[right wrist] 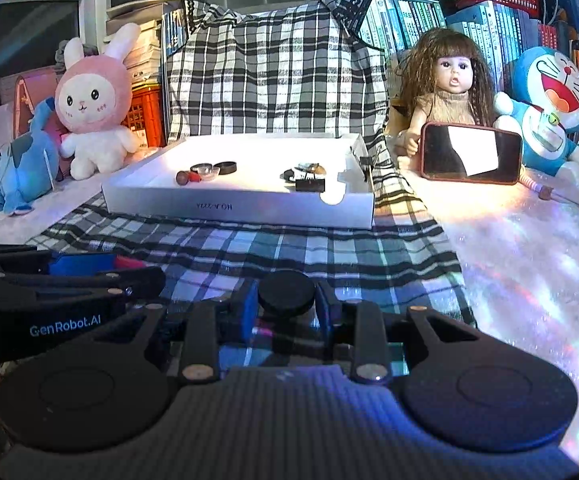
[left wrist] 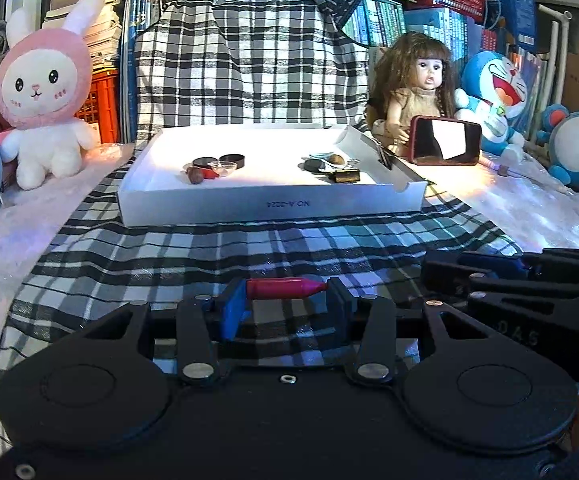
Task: Organize rigid objects
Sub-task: 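Carry the black cap with the right tool while the left tool carries the red stick into the box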
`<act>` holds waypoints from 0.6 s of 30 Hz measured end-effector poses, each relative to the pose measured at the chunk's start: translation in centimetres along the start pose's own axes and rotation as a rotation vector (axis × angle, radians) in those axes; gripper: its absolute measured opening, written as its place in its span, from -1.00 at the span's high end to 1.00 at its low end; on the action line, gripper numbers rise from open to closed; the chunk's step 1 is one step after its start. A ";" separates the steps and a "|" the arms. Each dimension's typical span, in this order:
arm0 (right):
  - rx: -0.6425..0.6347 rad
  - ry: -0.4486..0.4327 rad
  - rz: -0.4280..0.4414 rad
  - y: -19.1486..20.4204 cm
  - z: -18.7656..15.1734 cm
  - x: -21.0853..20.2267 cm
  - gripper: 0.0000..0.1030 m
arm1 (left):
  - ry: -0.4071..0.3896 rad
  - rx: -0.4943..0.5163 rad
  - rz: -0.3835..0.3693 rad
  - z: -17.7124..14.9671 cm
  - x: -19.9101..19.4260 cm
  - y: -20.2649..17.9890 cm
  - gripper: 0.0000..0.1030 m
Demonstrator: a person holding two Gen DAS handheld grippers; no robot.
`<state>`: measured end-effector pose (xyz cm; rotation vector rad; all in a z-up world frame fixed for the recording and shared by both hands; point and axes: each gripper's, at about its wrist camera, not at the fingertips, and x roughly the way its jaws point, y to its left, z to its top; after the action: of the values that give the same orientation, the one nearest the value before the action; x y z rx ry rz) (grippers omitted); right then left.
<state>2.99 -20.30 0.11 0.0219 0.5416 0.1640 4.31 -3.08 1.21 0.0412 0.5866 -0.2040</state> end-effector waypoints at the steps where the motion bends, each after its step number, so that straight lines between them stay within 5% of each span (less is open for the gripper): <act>1: 0.000 -0.002 -0.001 0.0 0.2 0.0 0.28 | -0.001 -0.001 0.005 0.2 0.1 0.1 0.18; 18: 0.018 -0.012 -0.020 0.0 3.4 1.8 0.28 | -0.003 -0.028 0.040 3.6 2.5 2.0 0.19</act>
<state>6.28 -19.97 2.13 0.0345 0.5310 0.1391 8.67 -1.91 2.79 0.0250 0.5848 -0.1570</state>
